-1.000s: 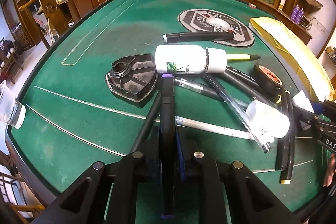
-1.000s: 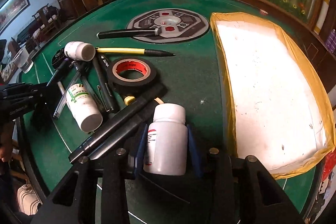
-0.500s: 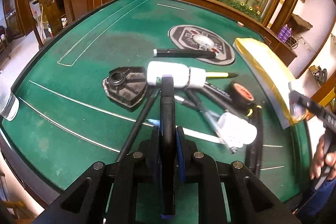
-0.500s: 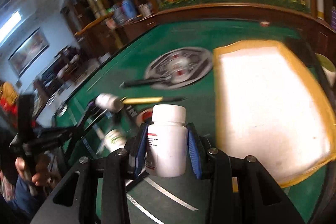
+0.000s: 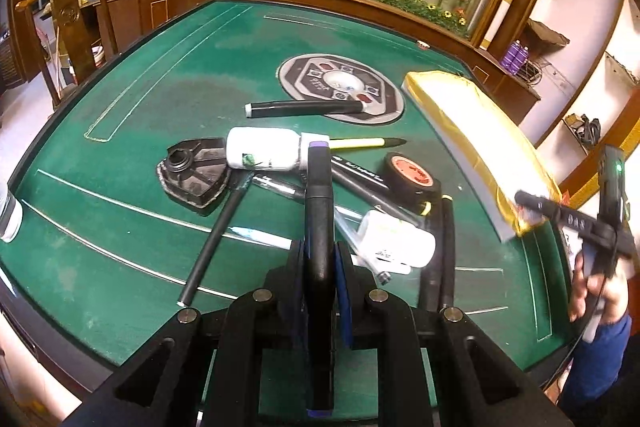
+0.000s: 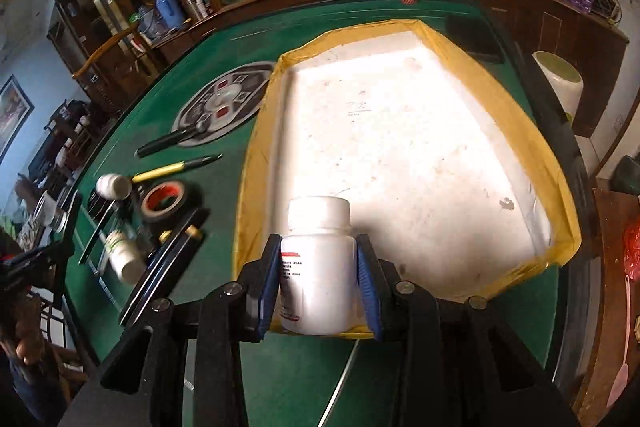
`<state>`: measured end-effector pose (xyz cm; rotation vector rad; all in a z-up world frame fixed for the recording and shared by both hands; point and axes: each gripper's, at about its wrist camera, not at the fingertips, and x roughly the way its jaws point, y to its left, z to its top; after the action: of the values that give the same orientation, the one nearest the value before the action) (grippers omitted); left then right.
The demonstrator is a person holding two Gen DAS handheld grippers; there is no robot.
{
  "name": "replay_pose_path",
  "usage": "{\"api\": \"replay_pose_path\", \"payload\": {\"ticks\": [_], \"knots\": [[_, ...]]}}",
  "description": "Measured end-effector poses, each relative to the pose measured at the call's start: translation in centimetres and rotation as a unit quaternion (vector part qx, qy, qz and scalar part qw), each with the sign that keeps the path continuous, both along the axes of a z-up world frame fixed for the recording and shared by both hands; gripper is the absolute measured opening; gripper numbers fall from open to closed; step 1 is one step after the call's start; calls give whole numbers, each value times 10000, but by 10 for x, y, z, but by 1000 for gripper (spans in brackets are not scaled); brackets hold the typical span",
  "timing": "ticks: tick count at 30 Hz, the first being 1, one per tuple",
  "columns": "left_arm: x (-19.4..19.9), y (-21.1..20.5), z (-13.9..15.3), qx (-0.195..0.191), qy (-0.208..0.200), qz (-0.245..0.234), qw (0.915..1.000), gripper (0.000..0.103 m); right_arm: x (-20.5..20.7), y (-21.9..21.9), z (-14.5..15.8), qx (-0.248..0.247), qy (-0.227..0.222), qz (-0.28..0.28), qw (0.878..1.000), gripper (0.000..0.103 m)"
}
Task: Organize rigid objects
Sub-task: 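Lift the bottle and marker and carry both tools toward the white tray, then lower the bottle and marker into the tray and open both tools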
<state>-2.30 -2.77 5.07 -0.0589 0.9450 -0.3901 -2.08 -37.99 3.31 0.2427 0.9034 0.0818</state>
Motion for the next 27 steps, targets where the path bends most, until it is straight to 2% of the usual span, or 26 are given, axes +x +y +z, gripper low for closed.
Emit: {"api": "replay_pose_path", "payload": {"ticks": [4,8,11,13,16,20,27], "knots": [[-1,-9,5,-40,4,-143,9999,15,-18,8,7,258,-2,300,9992,35],[5,-27,17,-146,52,-342,9993,15,-9,5,44,227,-384,279,9986,35],[16,-50,28,-323,115,-507,9981,15,26,-2,70,342,-580,138,9976,35],[27,-72,37,-469,172,-637,9967,15,50,-7,77,387,-591,5,9975,35],[46,-106,46,-580,301,-766,9949,14,96,-18,71,632,-427,-286,9967,35],[78,-150,46,-644,475,-838,9933,14,146,-30,46,850,19,-459,9953,34],[134,-222,11,-622,932,-825,9903,14,163,-56,20,831,254,-839,9927,34]]}}
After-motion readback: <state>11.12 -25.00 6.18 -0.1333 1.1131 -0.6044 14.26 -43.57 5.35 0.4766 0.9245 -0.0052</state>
